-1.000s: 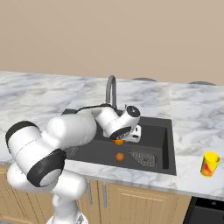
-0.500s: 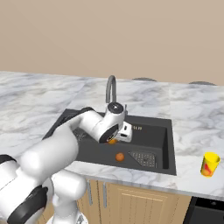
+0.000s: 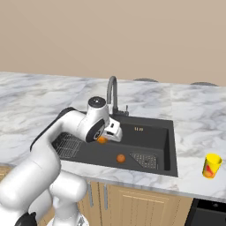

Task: Remove the tangerine and orange from the sink. Then move the bowl and cup from the counter to the sink for washing.

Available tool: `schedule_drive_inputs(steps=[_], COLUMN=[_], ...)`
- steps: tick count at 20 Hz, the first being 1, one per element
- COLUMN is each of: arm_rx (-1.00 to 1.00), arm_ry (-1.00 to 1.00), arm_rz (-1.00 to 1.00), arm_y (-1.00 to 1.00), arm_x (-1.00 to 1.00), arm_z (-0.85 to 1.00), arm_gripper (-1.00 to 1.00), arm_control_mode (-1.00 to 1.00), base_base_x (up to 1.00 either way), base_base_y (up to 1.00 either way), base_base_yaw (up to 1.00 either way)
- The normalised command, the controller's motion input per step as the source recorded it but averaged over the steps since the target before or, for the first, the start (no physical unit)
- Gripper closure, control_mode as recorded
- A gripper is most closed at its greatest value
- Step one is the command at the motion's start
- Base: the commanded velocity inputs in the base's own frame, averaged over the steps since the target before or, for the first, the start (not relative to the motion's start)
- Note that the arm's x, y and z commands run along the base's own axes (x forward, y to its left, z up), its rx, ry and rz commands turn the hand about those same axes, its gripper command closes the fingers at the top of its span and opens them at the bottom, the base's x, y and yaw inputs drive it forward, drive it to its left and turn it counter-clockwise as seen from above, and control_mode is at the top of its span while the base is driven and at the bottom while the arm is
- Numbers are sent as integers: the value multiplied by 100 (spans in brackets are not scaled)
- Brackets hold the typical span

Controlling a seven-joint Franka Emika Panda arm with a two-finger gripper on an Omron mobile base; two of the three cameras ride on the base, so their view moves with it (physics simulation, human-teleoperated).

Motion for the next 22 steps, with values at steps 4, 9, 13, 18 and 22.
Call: schedule_drive_inputs(steps=[4,9,13,18,22], arm_rx=[-6,-5,-4,-5,-4], arm_ry=[0,0,0,1,5], arm_rz=[-2,0,0,0,0], arm_y=[52,59,61,64,63], arm_x=[-23,-18,-11,-6,-2], arm_z=[26,22,21,22,24], arm_gripper=[100,100,100,100,100], arm_control_mode=[-100,-100,-100,-100,-100], base_base_x=[0,0,0,0,0], base_base_y=[0,0,0,0,0], base_base_yaw=[0,0,0,0,0])
